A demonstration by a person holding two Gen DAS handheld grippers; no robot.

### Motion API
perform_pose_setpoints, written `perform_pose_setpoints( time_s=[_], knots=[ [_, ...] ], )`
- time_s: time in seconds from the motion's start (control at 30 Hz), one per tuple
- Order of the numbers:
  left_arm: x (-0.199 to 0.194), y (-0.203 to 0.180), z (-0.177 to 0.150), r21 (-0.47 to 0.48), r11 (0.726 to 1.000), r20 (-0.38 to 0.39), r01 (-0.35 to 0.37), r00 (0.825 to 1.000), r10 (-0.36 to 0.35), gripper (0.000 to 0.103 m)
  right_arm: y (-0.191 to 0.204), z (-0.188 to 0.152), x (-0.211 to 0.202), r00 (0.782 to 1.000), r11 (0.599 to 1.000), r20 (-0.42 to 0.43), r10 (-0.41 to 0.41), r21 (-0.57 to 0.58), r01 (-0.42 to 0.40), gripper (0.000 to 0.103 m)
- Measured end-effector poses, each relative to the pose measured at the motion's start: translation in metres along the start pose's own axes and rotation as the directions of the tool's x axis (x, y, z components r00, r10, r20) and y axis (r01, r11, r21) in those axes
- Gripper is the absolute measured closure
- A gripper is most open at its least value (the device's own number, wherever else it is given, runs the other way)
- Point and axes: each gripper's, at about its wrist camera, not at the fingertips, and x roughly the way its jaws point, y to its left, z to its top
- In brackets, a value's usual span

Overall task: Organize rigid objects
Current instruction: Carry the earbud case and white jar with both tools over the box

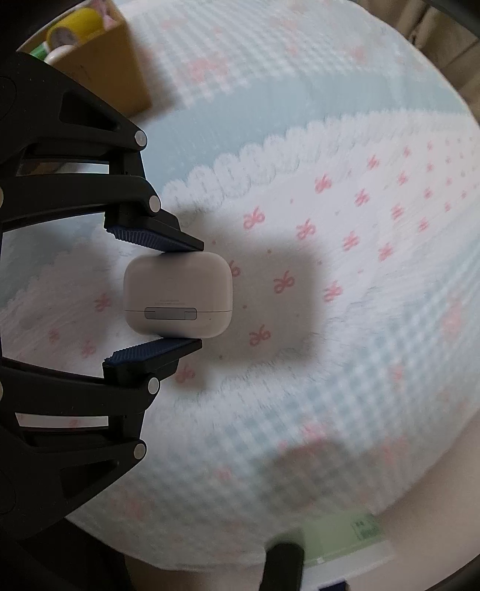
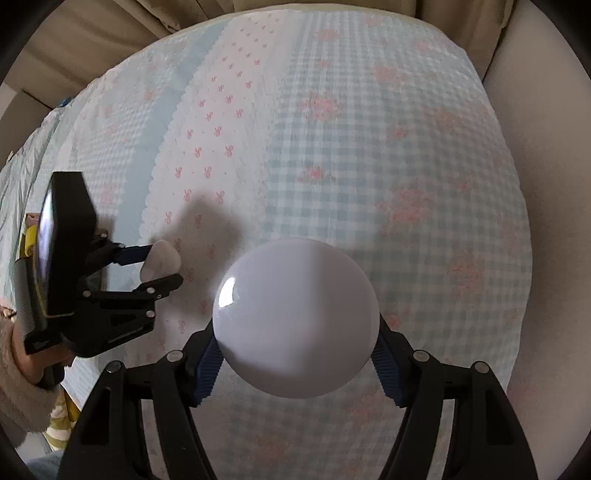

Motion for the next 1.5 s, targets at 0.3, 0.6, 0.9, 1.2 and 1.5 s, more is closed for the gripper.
perform_pose_setpoints(
  time_s=[0.3,0.6,0.9,1.2,1.5],
  knots=[
    [-0.134,0.014,-0.019,-0.129,0.989,0.201,0.068,0.979,-0.041,0.062,0.038,-0.002,-0.085,0.992,1.000,0.122,-0.009,-0.028,0.013,0.037],
    [-0.263,0.048,-0.066,-0.252,0.966,0.360,0.051,0.932,0.045,0.062,0.117,0.004,-0.177,0.967,0.990,0.249,0.043,-0.140,-0.008,0.037],
    [-0.315,0.123,-0.145,-0.344,0.939,0.367,0.004,0.921,0.130,0.062,0.218,-0.002,-0.200,0.952,0.971,0.277,0.133,-0.231,-0.068,0.037],
    [-0.301,0.221,-0.206,-0.337,0.941,0.326,0.033,0.941,0.085,0.062,0.325,-0.007,-0.162,0.962,0.980,0.226,0.156,-0.156,-0.122,0.037],
    [-0.251,0.288,-0.234,-0.243,0.969,0.247,0.045,0.969,0.017,0.062,0.385,0.003,-0.095,0.983,0.989,0.142,0.113,0.080,-0.125,0.037]
  ],
)
